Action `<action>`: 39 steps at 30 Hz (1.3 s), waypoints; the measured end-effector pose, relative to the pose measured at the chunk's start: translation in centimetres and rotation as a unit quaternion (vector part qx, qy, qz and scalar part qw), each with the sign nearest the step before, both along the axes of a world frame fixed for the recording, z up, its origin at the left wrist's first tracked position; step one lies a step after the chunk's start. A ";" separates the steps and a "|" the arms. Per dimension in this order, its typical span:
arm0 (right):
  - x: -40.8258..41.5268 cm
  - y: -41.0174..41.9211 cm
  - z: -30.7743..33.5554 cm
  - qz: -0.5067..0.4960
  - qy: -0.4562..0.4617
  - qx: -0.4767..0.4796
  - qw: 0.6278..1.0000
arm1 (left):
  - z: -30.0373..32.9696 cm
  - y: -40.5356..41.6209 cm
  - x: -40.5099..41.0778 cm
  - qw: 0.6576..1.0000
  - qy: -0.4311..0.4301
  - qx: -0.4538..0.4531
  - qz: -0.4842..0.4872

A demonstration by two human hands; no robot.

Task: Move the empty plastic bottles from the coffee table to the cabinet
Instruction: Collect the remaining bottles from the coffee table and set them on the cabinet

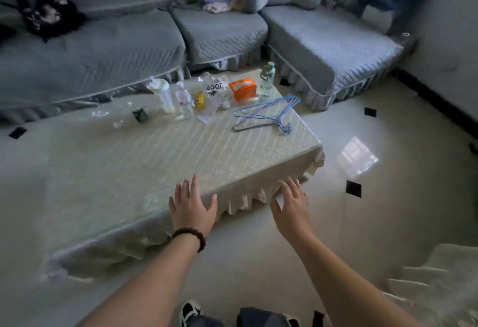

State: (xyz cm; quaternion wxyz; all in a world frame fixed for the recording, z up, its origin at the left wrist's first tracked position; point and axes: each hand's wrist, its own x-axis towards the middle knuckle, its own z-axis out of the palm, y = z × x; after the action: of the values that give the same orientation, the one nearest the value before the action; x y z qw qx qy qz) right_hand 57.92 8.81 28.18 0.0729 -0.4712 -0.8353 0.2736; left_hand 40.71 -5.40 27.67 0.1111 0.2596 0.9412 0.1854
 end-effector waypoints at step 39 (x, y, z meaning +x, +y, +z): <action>-48.7 6.0 -5.7 0.175 -0.055 -0.044 0.982 | -5.0 -1.5 -42.1 0.982 -0.051 -0.009 0.184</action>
State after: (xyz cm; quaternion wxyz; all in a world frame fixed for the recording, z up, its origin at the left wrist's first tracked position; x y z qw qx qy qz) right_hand 9.20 14.84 22.47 -0.0430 -0.3348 -0.8948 0.2921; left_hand -1.42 -6.87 22.68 0.1250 0.0712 0.9677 0.2070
